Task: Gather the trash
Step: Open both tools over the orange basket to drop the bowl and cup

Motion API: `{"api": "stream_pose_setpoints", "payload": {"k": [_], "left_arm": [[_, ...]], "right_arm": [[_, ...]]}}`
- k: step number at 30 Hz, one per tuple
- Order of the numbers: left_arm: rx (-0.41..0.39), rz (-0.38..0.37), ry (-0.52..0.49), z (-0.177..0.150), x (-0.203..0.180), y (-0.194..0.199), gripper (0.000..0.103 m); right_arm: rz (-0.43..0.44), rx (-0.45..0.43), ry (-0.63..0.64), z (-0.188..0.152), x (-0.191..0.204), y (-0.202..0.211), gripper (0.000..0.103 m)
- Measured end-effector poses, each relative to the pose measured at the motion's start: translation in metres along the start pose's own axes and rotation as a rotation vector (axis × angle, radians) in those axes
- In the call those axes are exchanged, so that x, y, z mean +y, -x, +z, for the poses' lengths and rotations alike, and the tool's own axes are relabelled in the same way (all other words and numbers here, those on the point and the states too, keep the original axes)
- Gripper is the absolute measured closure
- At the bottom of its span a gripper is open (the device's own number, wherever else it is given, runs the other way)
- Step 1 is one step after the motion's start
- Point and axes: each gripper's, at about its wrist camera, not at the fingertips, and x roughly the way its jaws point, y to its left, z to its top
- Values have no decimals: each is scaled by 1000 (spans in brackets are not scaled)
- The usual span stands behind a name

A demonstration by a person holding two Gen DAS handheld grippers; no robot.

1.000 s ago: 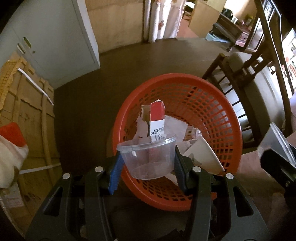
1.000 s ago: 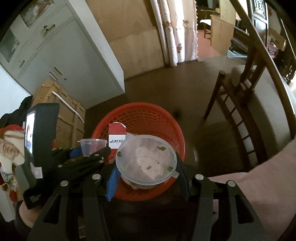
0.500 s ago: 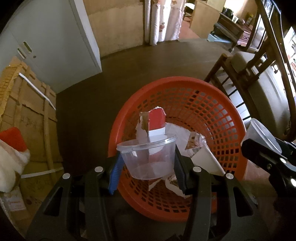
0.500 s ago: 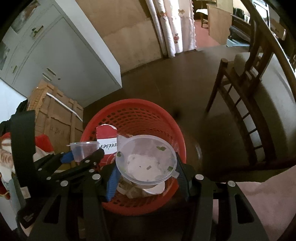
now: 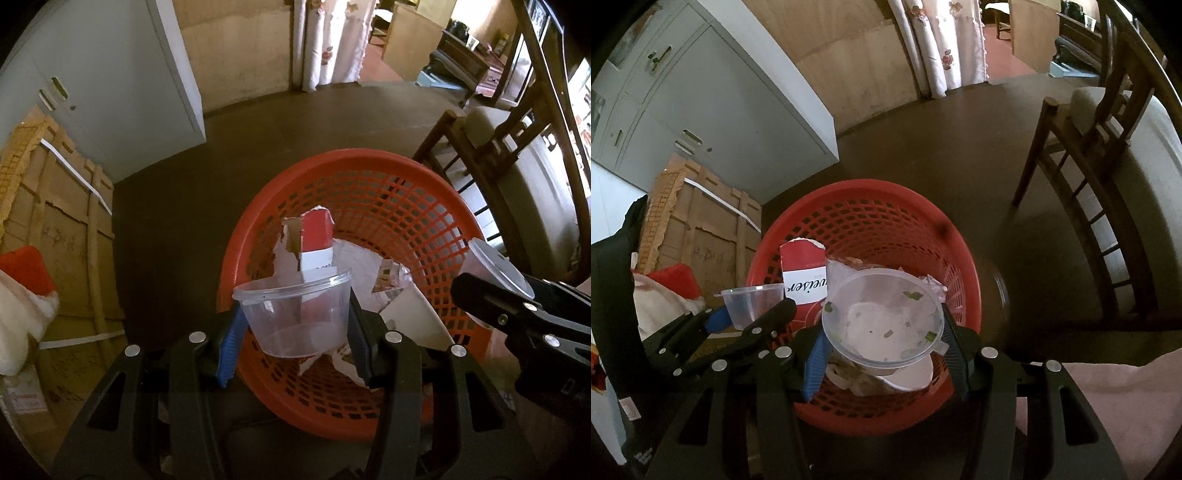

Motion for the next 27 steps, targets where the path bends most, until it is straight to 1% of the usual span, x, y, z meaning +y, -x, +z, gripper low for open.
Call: {"api": "stream_pose_setpoints", "payload": {"k": [10,12,13,14,15,17,18,21,27], "left_arm": [[-7,-8,-4,-2,-6,2,53],[-7,-15,0,-2,-6,3,53],[-8,-18,4,-1,-7,3,53],[-7,-24,7,-1,-7,4,50],[-5,-27,5,-1,-7,4,47],[-10,-21,0,0,-9,4,30],[-17,-19,-2,0,-9,6,27],[-31,-25,-6,0,-13,11,23],[-46,-31,4,0,-13,25,19]], "right_arm": [[1,0,1,1,0,-1,48],[10,14,3,2,1,-3,43],[14,15,1,2,1,-2,34],[8,7,1,2,1,-1,31],[4,0,4,2,1,1,31],[6,-2,1,1,1,2,31],[9,-6,-4,0,0,4,31],[3,-25,-22,-2,-5,13,31],[-10,-69,-58,-9,-16,39,29]]}}
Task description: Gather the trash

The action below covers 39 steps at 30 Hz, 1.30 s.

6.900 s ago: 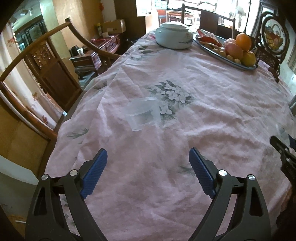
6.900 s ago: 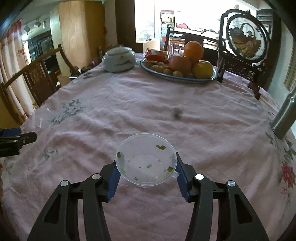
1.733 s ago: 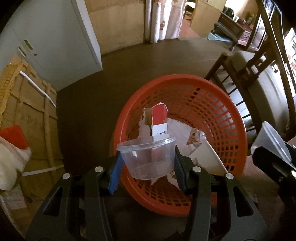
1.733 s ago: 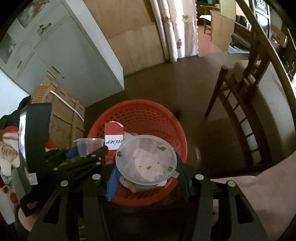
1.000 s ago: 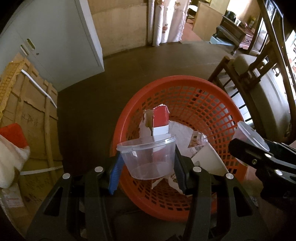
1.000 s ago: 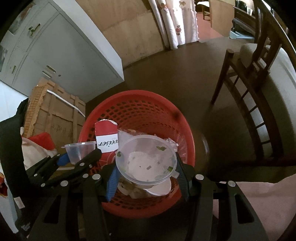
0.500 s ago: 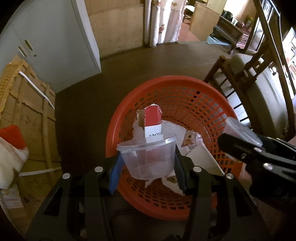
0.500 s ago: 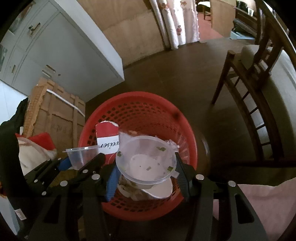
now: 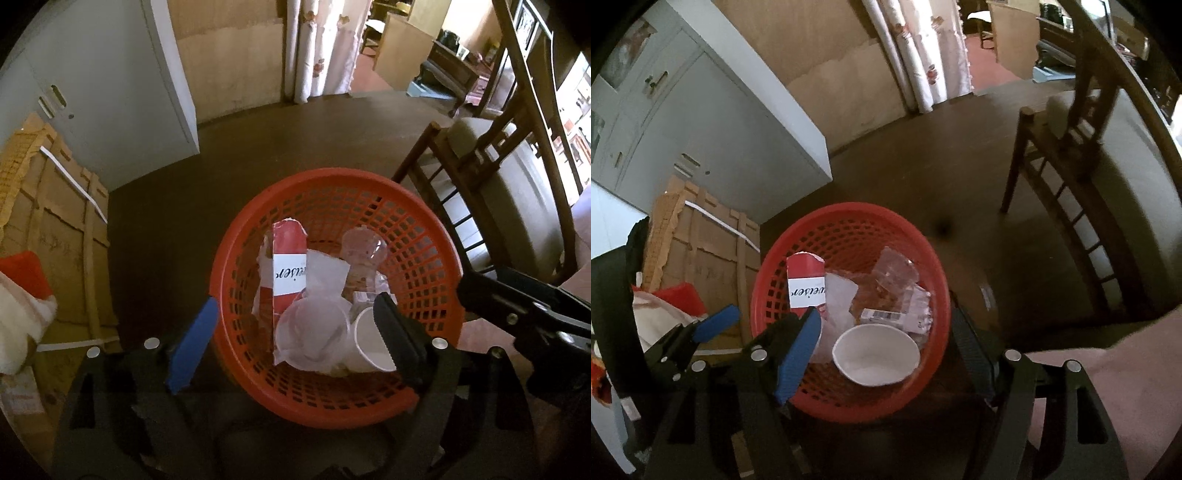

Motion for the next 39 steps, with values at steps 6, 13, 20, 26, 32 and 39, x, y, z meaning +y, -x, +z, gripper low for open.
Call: {"api": "stream_pose_setpoints", "payload": {"k": [6,13,20,26,32,39], "left_arm": [[-16,16,-7,-7,-7,19,18],[-48,86,-21,-24,-6,48,16],[-70,119,-10,-35,-3,74,16],[-99,135,-12,-45,-7,100,16],[-120,154,-13,-60,-9,122,13],[-138,167,-7,-75,-6,140,11]], "right_arm": [[-26,-44,-17,-15,-9,28,24],[-45,-92,23,-44,-6,59,21],[-46,-120,41,-68,-2,82,20],[-35,-151,57,-88,2,102,20],[-27,-177,77,-103,6,119,20],[-34,-197,89,-116,10,131,20]]}}
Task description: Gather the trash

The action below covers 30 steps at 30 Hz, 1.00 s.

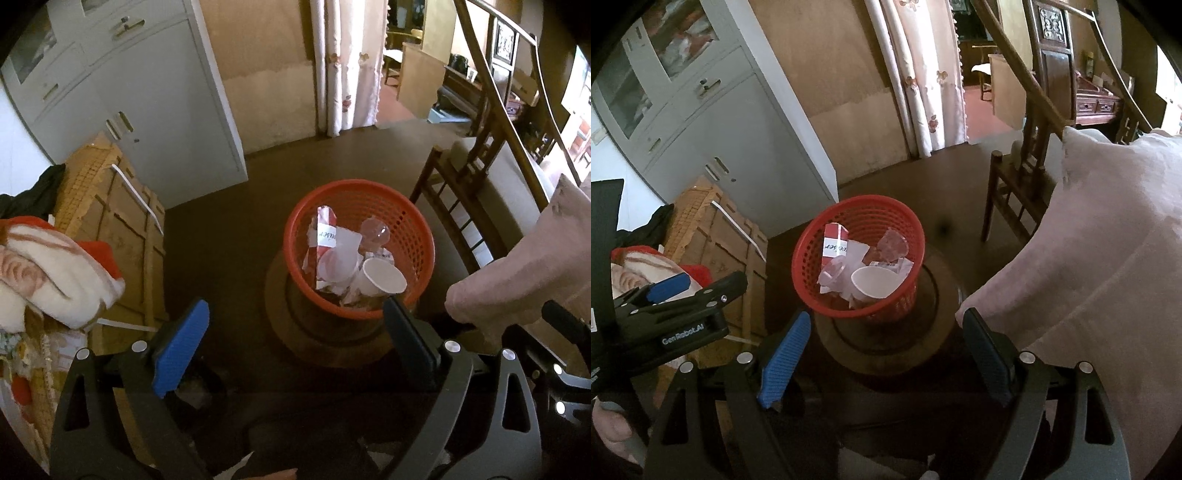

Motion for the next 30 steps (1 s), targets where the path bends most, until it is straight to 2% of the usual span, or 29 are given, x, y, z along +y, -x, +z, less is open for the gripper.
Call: {"api": "stream_pose_setpoints", "payload": {"k": [11,30], "left_arm": [[-9,-18,-30,-6,-2,8,11],[-5,-34,-15,-6,0,6,11]], "right_arm": [[-16,-9,4,-5,5,7,20],[-27,5,-3,-7,4,4,20]]}}
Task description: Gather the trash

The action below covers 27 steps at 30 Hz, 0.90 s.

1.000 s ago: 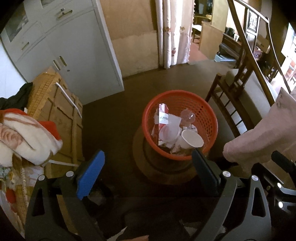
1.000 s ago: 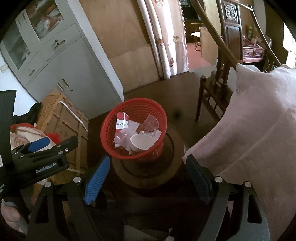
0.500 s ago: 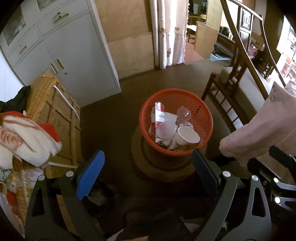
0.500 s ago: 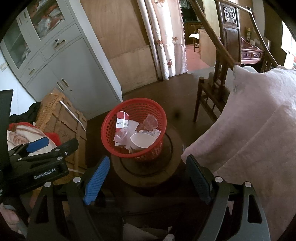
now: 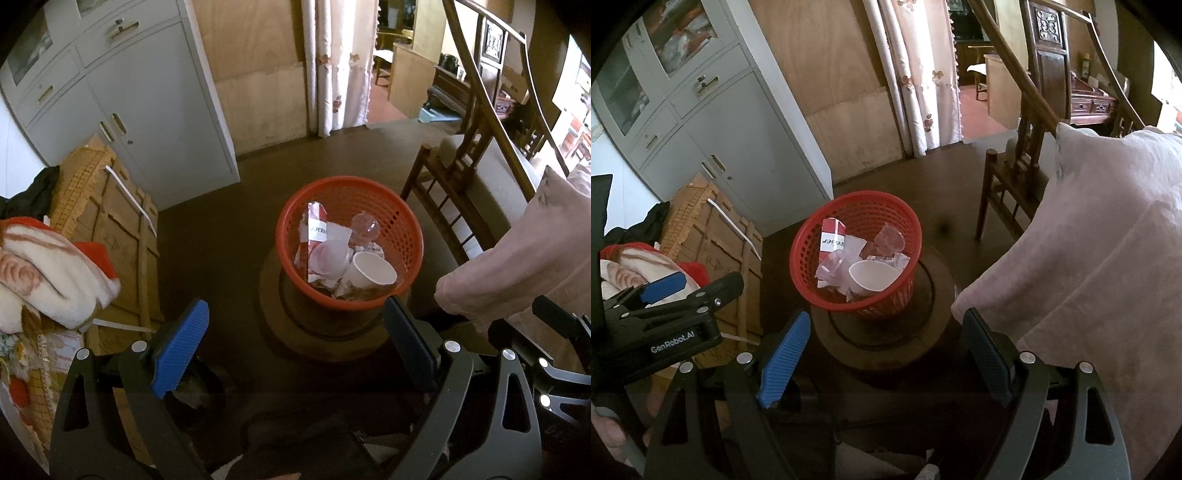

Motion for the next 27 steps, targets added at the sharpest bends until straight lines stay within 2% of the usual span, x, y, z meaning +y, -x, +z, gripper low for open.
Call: {"api": "stream_pose_setpoints", "payload": {"k": [27], "left_arm": [[5,-22,16,-3,0,3,11]], "right_arm": [[-4,14,3,-2,0,-5,20]]}}
